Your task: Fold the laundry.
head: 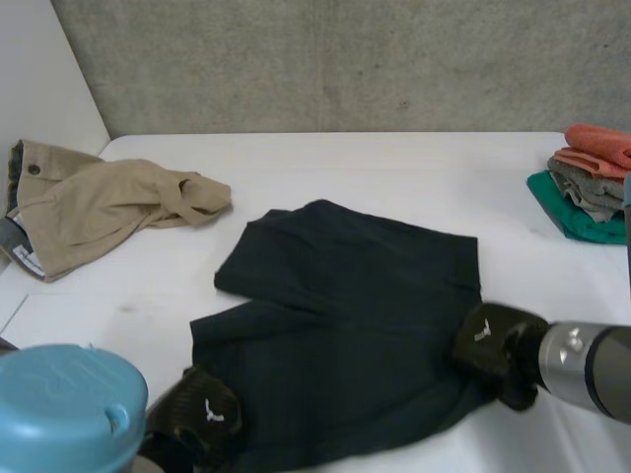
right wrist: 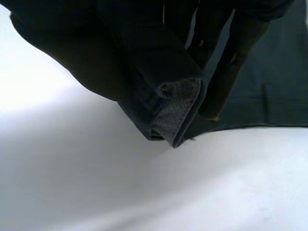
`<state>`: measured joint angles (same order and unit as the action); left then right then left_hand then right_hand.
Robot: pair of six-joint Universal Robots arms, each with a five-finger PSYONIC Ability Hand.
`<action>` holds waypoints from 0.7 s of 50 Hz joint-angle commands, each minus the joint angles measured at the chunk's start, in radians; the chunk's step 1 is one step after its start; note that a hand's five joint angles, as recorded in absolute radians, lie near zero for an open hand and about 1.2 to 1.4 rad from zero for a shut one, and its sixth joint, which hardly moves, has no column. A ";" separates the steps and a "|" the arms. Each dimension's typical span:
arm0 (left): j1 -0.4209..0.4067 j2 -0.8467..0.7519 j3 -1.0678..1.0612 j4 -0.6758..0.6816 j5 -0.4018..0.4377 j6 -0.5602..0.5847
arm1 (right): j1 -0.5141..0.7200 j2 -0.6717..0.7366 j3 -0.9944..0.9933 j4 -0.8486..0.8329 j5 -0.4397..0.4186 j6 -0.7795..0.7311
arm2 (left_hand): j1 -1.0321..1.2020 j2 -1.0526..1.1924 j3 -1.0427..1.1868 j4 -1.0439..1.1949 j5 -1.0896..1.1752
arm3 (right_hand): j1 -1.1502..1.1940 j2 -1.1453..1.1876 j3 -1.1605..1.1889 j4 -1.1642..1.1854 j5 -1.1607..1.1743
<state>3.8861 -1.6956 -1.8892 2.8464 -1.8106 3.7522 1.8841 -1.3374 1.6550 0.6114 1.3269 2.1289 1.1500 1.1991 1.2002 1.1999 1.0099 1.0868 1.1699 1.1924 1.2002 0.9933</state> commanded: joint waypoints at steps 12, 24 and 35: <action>0.102 -0.202 0.315 0.174 -0.003 0.057 | -0.019 0.026 -0.033 -0.202 -0.018 0.098 | 0.246 0.197 0.196 0.196 0.212 | 0.310 0.226 0.204 0.196 0.228; 0.154 -0.577 0.636 0.793 0.019 0.348 | -0.003 0.204 -0.179 -0.478 0.064 0.214 | 0.246 0.197 0.196 0.196 0.212 | 0.310 0.226 0.204 0.196 0.228; 0.177 -0.869 0.892 1.012 0.160 0.457 | -0.003 0.486 -0.374 -0.828 0.158 0.200 | 0.246 0.197 0.196 0.196 0.212 | 0.310 0.226 0.204 0.196 0.228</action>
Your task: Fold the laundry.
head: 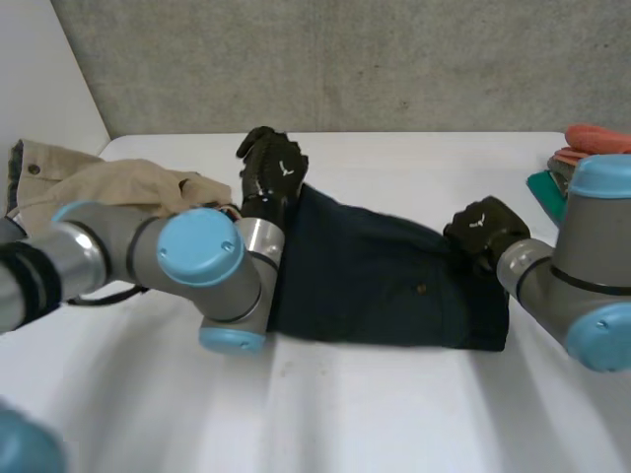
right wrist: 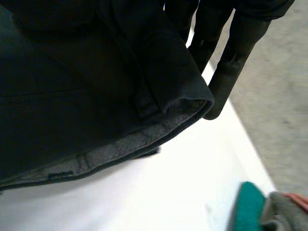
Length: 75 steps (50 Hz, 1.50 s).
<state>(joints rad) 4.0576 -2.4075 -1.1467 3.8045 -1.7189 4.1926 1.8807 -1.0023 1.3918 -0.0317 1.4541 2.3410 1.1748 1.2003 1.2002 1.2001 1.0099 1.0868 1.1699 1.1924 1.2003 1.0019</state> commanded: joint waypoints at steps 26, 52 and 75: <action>-0.005 0.093 -0.134 0.086 0.012 -0.106 | -0.063 -0.077 -0.047 -0.026 0.078 0.141 | -0.982 -1.007 -1.007 -1.007 -0.991 | -0.912 -0.995 -1.018 -1.026 -1.002; -0.022 0.398 -0.490 -0.072 0.015 -0.530 | -0.209 -0.038 0.201 -0.023 -0.173 0.374 | -0.976 -1.001 -1.001 -1.001 -0.986 | 0.308 0.225 0.203 0.195 0.219; 0.014 0.534 -0.541 -0.148 0.012 -0.536 | 0.093 -0.196 0.141 -0.172 -0.153 -0.132 | -0.985 -1.010 -1.010 -1.010 -0.994 | 0.310 0.226 0.204 0.196 0.220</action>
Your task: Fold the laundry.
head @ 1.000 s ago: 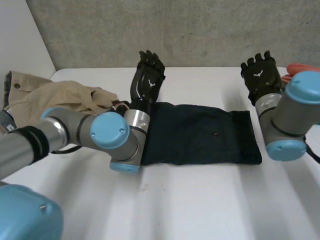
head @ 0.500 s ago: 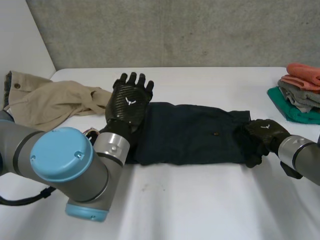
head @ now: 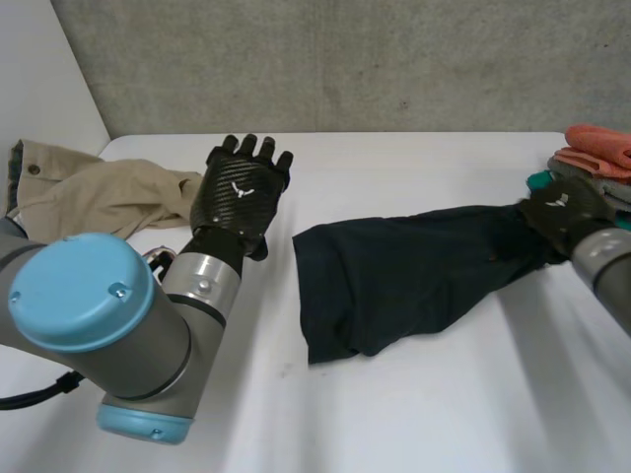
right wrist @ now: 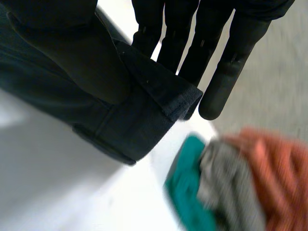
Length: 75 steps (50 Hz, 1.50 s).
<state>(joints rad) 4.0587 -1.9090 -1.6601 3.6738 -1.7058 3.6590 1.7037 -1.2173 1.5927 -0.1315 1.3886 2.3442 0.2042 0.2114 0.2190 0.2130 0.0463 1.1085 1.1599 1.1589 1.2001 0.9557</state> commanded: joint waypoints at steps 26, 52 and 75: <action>0.026 0.012 0.169 -0.027 0.002 -0.095 | 0.277 -0.123 -0.016 -0.152 -0.330 0.640 | -0.005 -0.013 -0.020 -0.014 -0.022 | -0.934 -0.985 -0.984 -1.026 -0.956; -0.098 -0.509 0.625 -0.592 -0.094 -0.139 | 0.186 0.410 -0.493 0.302 -0.260 0.569 | 0.015 0.008 0.000 0.006 -0.001 | -0.934 -0.985 -0.984 -1.026 -0.956; -0.092 -0.314 0.565 -0.590 -0.078 -0.146 | 0.229 0.224 -0.386 0.204 -0.075 0.316 | 0.000 -0.007 -0.014 -0.008 -0.016 | -0.934 -0.985 -0.984 -1.026 -0.956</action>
<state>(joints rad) 3.9661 -2.3373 -1.0648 3.0746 -1.7947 3.5196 1.9161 -0.8577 1.1104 0.1563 1.3118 2.6525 0.1947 0.2091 0.2190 0.2130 0.0463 0.1598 0.1687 0.2131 0.2093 0.0415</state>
